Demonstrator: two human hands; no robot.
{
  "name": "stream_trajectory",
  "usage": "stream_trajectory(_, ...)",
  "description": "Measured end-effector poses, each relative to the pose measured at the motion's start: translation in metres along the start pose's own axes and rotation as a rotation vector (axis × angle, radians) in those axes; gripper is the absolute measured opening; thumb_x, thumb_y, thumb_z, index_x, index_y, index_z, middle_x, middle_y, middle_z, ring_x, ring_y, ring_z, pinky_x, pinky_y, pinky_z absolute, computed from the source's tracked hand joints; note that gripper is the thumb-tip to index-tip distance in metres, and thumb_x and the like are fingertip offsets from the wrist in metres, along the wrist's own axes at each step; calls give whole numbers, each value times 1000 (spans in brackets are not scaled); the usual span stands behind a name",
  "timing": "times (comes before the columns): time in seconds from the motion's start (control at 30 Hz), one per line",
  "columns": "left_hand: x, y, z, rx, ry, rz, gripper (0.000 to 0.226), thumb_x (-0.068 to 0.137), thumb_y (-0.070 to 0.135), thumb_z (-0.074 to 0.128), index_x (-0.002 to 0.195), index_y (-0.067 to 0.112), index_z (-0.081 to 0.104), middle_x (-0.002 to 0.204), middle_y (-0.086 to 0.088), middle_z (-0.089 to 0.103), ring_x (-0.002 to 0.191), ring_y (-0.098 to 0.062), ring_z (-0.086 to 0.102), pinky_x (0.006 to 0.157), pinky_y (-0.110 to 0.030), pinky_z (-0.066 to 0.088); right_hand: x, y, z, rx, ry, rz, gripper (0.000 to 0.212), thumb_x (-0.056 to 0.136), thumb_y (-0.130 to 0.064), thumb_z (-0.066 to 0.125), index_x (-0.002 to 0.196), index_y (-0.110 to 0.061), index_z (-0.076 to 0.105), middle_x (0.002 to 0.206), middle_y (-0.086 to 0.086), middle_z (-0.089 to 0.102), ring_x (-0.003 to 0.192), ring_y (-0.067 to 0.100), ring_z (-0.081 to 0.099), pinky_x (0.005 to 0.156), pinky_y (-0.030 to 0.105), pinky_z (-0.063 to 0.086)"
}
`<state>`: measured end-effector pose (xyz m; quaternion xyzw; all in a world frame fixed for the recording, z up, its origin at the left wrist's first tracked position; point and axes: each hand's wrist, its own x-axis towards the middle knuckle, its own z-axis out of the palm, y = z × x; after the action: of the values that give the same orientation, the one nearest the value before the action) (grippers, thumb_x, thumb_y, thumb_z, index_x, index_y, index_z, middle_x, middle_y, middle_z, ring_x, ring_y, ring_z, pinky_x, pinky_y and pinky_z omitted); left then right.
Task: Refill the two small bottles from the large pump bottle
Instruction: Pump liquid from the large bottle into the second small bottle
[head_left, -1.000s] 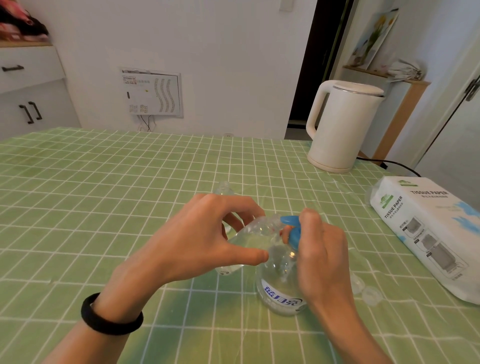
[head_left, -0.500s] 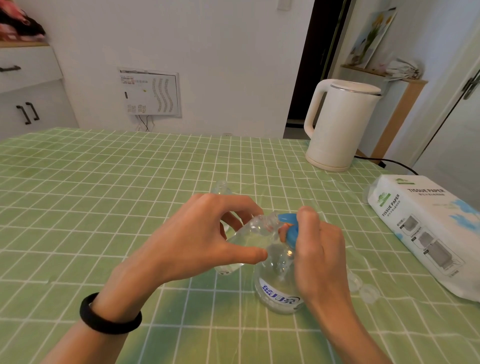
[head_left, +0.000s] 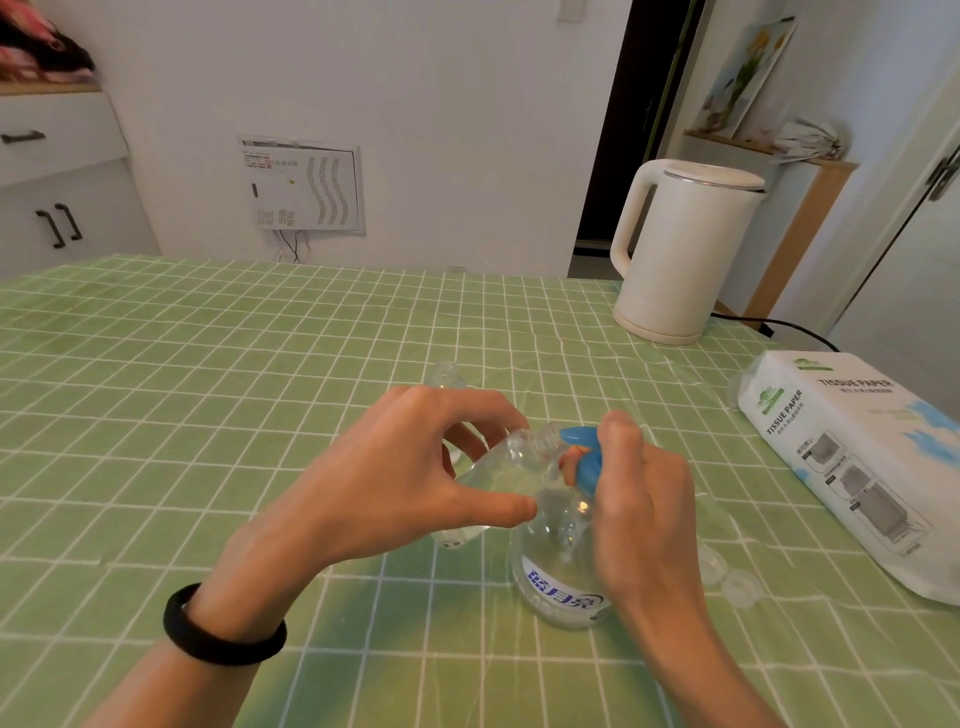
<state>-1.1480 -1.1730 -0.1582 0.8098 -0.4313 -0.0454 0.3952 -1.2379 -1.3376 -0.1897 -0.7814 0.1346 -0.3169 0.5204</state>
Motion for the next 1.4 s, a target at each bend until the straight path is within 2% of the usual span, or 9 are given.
stream_trajectory(0.2,-1,-1,-1,-7,6,13,39,71,61,79,105,44,73,104,22,76,99,1,71,75,-32,62,-1,0,1,-21,5,-15,69,93,-61,27,52,-6,38,47,11,37,46,16,32,52,47,33)
stream_trajectory(0.33,0,-1,-1,1,-1,11,38,70,60,79,104,44,73,103,23,76,99,1,71,75,-32,62,0,2,-1,14,1,21,60,86,-54,30,51,-9,47,46,-12,58,45,11,43,54,40,40)
stream_trajectory(0.4,0,-1,0,0,-2,9,39,70,61,79,105,44,73,104,22,76,99,1,71,75,-33,62,0,3,0,10,6,16,58,91,-50,32,43,-19,41,42,-16,51,43,6,39,52,35,35)
stream_trajectory(0.5,-1,-2,-1,-8,-4,8,39,71,59,81,106,43,73,105,21,76,100,0,71,75,-33,62,0,2,1,-6,18,-15,64,97,-55,29,46,-16,32,41,-11,42,42,8,32,47,34,29)
stream_trajectory(0.6,-1,-1,-1,-5,0,8,39,71,59,81,106,43,73,105,21,76,100,1,71,75,-33,62,0,3,1,5,14,1,69,92,-59,27,49,-9,47,46,7,45,44,15,35,51,44,35)
stream_trajectory(0.83,0,0,-1,0,0,5,36,73,55,83,105,42,74,104,21,76,100,0,71,75,-33,62,0,5,0,27,15,19,62,88,-57,30,47,-13,44,44,-11,54,43,9,39,48,35,35)
stream_trajectory(1.0,-1,0,-1,3,5,-1,37,73,52,86,106,42,74,104,20,76,99,1,71,74,-32,61,0,4,1,7,14,18,82,94,-65,24,56,3,51,50,-2,62,44,13,47,52,47,40)
stream_trajectory(1.17,0,1,-1,6,1,3,34,73,52,85,104,42,74,103,20,76,98,0,71,74,-33,61,1,5,0,17,19,28,62,86,-56,29,57,-7,52,48,-11,60,45,12,43,52,40,38)
stream_trajectory(1.4,-1,0,-2,-1,-4,-4,38,73,54,85,107,42,74,105,20,76,99,1,71,76,-33,62,0,6,2,-10,45,30,78,93,-65,24,57,-3,55,55,-12,66,46,9,50,55,44,46)
